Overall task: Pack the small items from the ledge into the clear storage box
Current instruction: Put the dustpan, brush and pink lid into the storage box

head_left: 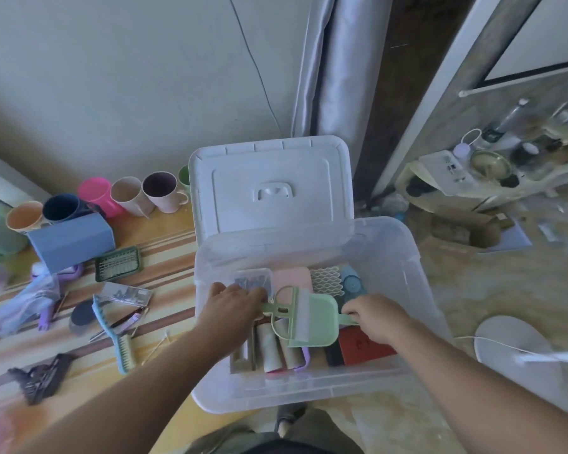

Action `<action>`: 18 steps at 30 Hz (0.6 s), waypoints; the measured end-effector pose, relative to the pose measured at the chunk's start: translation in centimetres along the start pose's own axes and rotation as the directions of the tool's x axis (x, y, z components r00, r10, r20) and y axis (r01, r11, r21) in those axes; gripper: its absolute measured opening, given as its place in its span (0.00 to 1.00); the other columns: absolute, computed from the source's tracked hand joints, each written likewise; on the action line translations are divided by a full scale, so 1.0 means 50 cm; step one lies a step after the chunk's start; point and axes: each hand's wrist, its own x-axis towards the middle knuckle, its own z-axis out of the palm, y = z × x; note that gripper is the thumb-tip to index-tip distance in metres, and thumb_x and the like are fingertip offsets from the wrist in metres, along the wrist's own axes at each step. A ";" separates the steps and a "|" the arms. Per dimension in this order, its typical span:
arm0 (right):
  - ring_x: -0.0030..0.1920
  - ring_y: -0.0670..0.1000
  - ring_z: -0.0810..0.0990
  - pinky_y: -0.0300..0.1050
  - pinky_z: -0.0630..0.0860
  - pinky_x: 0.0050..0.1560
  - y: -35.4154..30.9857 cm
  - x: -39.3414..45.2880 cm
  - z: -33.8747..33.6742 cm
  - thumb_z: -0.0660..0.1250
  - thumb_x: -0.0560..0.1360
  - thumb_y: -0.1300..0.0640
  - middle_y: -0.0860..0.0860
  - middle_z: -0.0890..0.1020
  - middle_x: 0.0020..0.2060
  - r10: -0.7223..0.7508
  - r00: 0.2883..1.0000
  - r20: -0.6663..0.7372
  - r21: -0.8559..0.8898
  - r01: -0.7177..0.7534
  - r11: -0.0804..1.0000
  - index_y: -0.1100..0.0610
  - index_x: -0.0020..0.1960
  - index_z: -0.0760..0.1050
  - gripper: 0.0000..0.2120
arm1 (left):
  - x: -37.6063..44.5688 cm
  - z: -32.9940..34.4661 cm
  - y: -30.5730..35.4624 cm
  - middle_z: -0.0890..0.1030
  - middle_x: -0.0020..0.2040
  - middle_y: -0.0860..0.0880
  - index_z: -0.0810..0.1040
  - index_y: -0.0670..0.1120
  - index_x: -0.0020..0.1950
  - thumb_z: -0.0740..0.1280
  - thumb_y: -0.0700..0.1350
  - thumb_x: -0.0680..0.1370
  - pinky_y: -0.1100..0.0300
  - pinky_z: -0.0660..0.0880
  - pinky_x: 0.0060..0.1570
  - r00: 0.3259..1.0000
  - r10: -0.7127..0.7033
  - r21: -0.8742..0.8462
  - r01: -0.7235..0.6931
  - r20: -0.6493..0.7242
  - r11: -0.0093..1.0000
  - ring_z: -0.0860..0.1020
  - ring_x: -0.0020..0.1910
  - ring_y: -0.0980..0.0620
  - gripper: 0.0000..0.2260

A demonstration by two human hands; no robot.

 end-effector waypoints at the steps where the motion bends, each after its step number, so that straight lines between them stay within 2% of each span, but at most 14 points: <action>1: 0.41 0.54 0.77 0.50 0.73 0.41 0.002 0.005 0.001 0.62 0.83 0.54 0.50 0.79 0.41 -0.013 1.000 0.001 0.017 0.013 1.000 0.45 0.52 0.80 0.09 | 0.004 0.003 0.007 0.80 0.37 0.53 0.71 0.54 0.53 0.69 0.45 0.76 0.52 0.67 0.43 1.000 0.000 0.014 0.000 0.025 1.000 0.79 0.40 0.46 0.09; 4: 0.46 0.53 0.78 0.51 0.78 0.47 0.006 0.012 0.003 0.66 0.83 0.50 0.47 0.78 0.46 -0.034 0.999 -0.028 0.054 0.036 0.998 0.44 0.53 0.81 0.05 | 0.010 0.011 0.031 0.81 0.45 0.51 0.65 0.52 0.61 0.62 0.42 0.79 0.52 0.70 0.44 0.992 -0.004 0.003 0.004 0.129 1.000 0.80 0.43 0.43 0.12; 6: 0.52 0.54 0.77 0.53 0.78 0.52 0.005 0.012 -0.001 0.69 0.81 0.47 0.47 0.78 0.51 -0.020 0.996 -0.092 0.079 0.027 0.996 0.45 0.56 0.82 0.06 | 0.013 0.011 0.046 0.81 0.47 0.48 0.64 0.49 0.63 0.59 0.42 0.81 0.52 0.69 0.41 0.983 -0.030 -0.044 0.038 0.181 0.998 0.80 0.44 0.40 0.11; 9: 0.55 0.53 0.78 0.53 0.78 0.54 -0.014 -0.003 -0.014 0.70 0.79 0.48 0.46 0.81 0.53 -0.019 0.971 -0.238 0.161 0.059 0.985 0.47 0.57 0.84 0.08 | 0.022 0.012 0.069 0.77 0.43 0.46 0.66 0.45 0.62 0.60 0.46 0.83 0.48 0.74 0.39 0.974 -0.091 -0.211 0.135 0.206 0.968 0.79 0.42 0.37 0.10; 11: 0.54 0.48 0.81 0.49 0.79 0.55 -0.042 -0.018 -0.023 0.69 0.80 0.53 0.43 0.84 0.52 -0.018 0.974 -0.226 0.349 0.099 0.932 0.48 0.58 0.85 0.09 | 0.033 0.018 0.091 0.72 0.39 0.50 0.67 0.45 0.61 0.61 0.48 0.83 0.48 0.77 0.41 0.963 -0.138 -0.310 0.208 0.232 0.928 0.77 0.40 0.43 0.10; 12: 0.54 0.45 0.83 0.46 0.80 0.57 -0.063 -0.029 -0.032 0.69 0.80 0.54 0.41 0.85 0.53 -0.017 0.988 -0.155 0.529 0.097 0.843 0.48 0.60 0.84 0.10 | 0.039 0.021 0.103 0.74 0.39 0.50 0.67 0.46 0.59 0.61 0.50 0.83 0.51 0.77 0.40 0.952 -0.191 -0.387 0.274 0.240 0.880 0.78 0.39 0.46 0.10; 14: 0.52 0.44 0.85 0.46 0.81 0.59 -0.107 -0.047 -0.045 0.70 0.80 0.54 0.45 0.87 0.52 -0.043 0.999 0.020 0.836 0.007 0.548 0.48 0.60 0.84 0.10 | 0.050 0.026 0.131 0.82 0.43 0.49 0.66 0.49 0.56 0.63 0.52 0.82 0.57 0.79 0.36 0.922 -0.258 -0.586 0.384 0.290 0.713 0.83 0.35 0.52 0.10; 15: 0.51 0.46 0.85 0.47 0.80 0.57 -0.125 -0.050 -0.049 0.70 0.80 0.52 0.48 0.87 0.52 -0.047 0.996 0.073 0.898 -0.045 0.439 0.47 0.59 0.84 0.09 | 0.054 0.026 0.146 0.84 0.44 0.49 0.66 0.49 0.56 0.64 0.52 0.81 0.58 0.80 0.35 0.911 -0.265 -0.658 0.411 0.316 0.631 0.84 0.33 0.53 0.10; 16: 0.51 0.48 0.85 0.48 0.79 0.56 -0.139 -0.050 -0.049 0.70 0.80 0.50 0.49 0.87 0.53 -0.039 0.995 0.090 0.923 -0.069 0.378 0.46 0.59 0.84 0.10 | 0.057 0.032 0.159 0.85 0.44 0.49 0.66 0.49 0.56 0.64 0.53 0.81 0.57 0.81 0.34 0.904 -0.269 -0.701 0.428 0.334 0.571 0.84 0.32 0.53 0.11; 17: 0.52 0.51 0.85 0.50 0.79 0.57 -0.151 -0.049 -0.046 0.69 0.80 0.50 0.50 0.87 0.54 -0.031 0.995 0.092 0.938 -0.076 0.339 0.44 0.59 0.84 0.09 | 0.058 0.035 0.173 0.85 0.43 0.49 0.66 0.49 0.56 0.63 0.55 0.81 0.54 0.82 0.36 0.902 -0.266 -0.728 0.432 0.341 0.532 0.84 0.31 0.52 0.12; 18: 0.54 0.53 0.86 0.52 0.80 0.58 -0.162 -0.049 -0.042 0.69 0.82 0.51 0.49 0.88 0.54 -0.032 0.997 0.076 0.953 -0.063 0.295 0.43 0.60 0.83 0.10 | 0.058 0.042 0.184 0.85 0.43 0.49 0.66 0.50 0.55 0.62 0.58 0.80 0.50 0.82 0.39 0.907 -0.256 -0.731 0.421 0.334 0.537 0.84 0.32 0.51 0.14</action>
